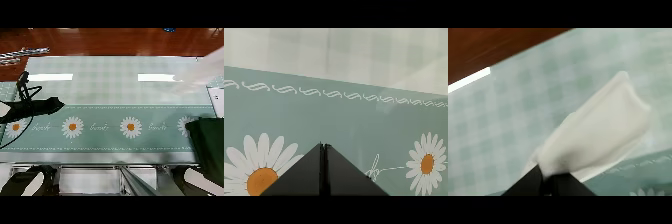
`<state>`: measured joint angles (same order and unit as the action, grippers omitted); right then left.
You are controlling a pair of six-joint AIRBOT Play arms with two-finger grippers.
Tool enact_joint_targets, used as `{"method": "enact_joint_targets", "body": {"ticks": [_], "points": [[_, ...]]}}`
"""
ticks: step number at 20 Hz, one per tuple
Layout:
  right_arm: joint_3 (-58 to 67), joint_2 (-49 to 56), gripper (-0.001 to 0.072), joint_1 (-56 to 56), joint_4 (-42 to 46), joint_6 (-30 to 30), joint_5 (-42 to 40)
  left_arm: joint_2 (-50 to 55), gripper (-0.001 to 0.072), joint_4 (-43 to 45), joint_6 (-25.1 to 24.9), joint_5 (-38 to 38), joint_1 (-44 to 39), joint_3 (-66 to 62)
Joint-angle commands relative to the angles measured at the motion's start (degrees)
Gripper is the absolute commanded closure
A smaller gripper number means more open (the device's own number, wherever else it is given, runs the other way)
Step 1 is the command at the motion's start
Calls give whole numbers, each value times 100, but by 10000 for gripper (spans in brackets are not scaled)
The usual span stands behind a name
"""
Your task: Fold the shirts.
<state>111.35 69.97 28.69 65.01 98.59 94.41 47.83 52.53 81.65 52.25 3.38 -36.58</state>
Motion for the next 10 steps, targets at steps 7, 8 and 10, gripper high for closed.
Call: {"method": "enact_joint_targets", "body": {"ticks": [7,8,10], "points": [[-2828,-1829,691,2601,1292,-509,1207,-24,688,-1488,-925,-927,4,-44],[-3150,-2052,691,2776,1932,-468,1209,-22,688,-1486,-931,-1005,4,-44],[-3648,-2490,690,3126,3368,-350,1209,-11,688,-1486,-1115,-1040,4,-44]]}}
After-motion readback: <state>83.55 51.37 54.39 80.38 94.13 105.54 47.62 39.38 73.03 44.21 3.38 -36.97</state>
